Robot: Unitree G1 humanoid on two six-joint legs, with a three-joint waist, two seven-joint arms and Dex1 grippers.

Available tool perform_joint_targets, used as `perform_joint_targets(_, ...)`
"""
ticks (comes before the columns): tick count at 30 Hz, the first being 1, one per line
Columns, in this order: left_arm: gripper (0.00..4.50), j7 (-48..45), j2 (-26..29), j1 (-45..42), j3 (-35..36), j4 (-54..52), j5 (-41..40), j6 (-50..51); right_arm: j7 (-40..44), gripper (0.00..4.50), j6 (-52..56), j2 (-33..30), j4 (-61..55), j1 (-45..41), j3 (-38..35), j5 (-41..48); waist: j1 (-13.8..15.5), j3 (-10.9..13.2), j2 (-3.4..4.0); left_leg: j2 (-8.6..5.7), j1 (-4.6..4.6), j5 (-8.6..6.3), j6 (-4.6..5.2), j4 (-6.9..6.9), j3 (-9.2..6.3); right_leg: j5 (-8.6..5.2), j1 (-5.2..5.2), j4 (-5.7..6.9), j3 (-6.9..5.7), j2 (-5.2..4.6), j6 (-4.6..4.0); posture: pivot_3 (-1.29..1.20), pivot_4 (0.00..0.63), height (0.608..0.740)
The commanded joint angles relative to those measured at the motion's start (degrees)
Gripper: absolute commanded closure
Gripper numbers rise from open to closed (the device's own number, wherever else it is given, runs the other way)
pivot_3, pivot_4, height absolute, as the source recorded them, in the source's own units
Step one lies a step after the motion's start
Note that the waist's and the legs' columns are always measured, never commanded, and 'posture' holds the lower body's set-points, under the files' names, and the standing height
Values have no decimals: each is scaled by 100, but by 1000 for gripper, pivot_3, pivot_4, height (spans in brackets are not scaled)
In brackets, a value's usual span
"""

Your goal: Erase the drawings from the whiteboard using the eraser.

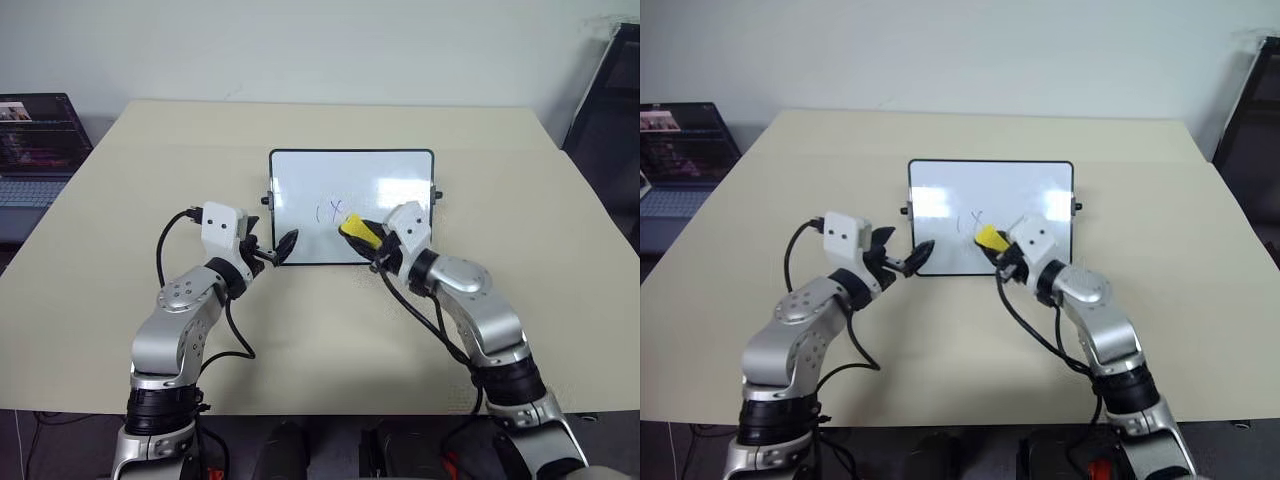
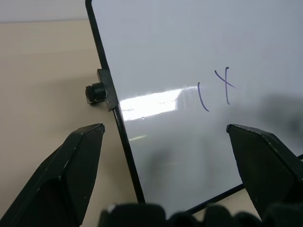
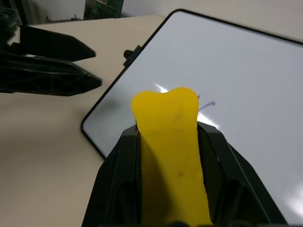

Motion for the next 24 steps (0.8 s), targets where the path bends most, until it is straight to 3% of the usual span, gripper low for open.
perform_joint_targets(1, 0, 65, 44, 14, 90, -334, -71, 38, -175, 3255, -575, -77, 509, -488, 177, -456, 11, 0, 0, 1, 0, 0, 0, 0, -2, 0, -1, 0, -2, 0, 0, 0, 150, 740)
perform_joint_targets(13, 0, 32, 143, 59, 2, -273, 18, -11, -225, 3255, -1727, 235, 3637, -2349, 530, -1195, 6, 0, 0, 3, -1, 0, -1, -5, 6, 1, -4, -4, 1, -1, -1, 0, 150, 740)
perform_joint_targets(24, 0, -73, 190, 194, -57, -266, 59, -118, 848, 3273, -1759, -391, 3293, -1903, 1178, -1737, 15, -1, 0, 2, 3, -1, 1, 3, 0, 1, 2, 4, -3, -3, -1, 0, 150, 740)
